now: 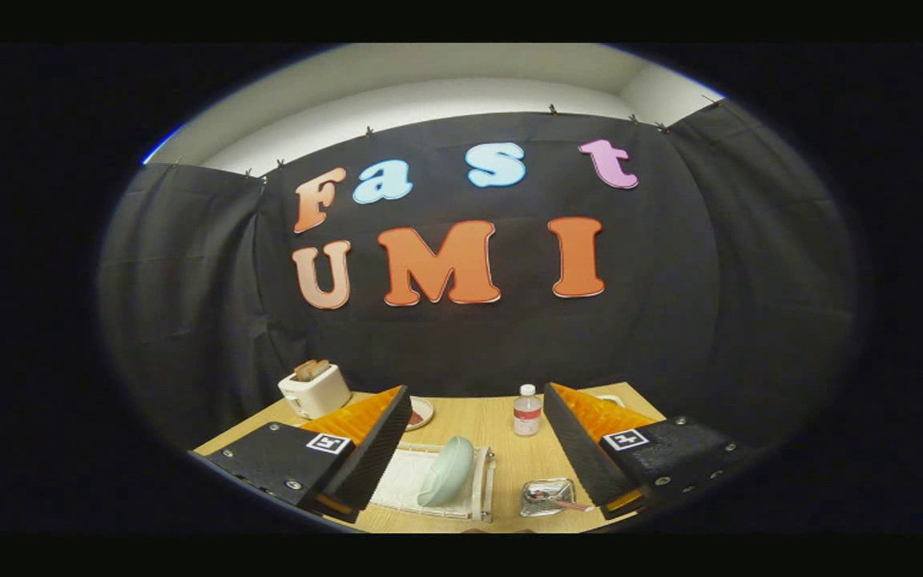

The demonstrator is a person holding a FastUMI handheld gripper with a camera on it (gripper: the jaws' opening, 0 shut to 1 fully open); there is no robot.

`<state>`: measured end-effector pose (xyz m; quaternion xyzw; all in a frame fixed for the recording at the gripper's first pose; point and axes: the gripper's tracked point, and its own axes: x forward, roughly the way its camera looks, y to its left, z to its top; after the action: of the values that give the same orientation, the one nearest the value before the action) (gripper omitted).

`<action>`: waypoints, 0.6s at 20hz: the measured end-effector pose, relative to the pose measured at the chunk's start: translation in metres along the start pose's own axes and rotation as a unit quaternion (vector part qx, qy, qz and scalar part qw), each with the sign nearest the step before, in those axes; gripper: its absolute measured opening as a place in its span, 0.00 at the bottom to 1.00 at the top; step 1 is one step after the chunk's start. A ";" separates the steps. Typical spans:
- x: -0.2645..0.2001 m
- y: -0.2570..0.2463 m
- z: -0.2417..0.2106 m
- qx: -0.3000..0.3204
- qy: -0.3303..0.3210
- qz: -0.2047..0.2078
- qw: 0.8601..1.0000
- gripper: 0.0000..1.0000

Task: Take the plate from the dish rack, then take the spoon from the basket and place it into the plate.

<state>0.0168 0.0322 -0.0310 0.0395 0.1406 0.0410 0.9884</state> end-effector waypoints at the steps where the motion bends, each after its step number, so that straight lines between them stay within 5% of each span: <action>1: 0.003 0.002 -0.008 0.008 0.018 0.003 1.000 0.98; 12: 0.040 0.021 -0.088 0.034 0.207 0.022 0.978 0.98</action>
<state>0.0288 0.0630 -0.1246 0.0668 0.3426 0.0649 0.9348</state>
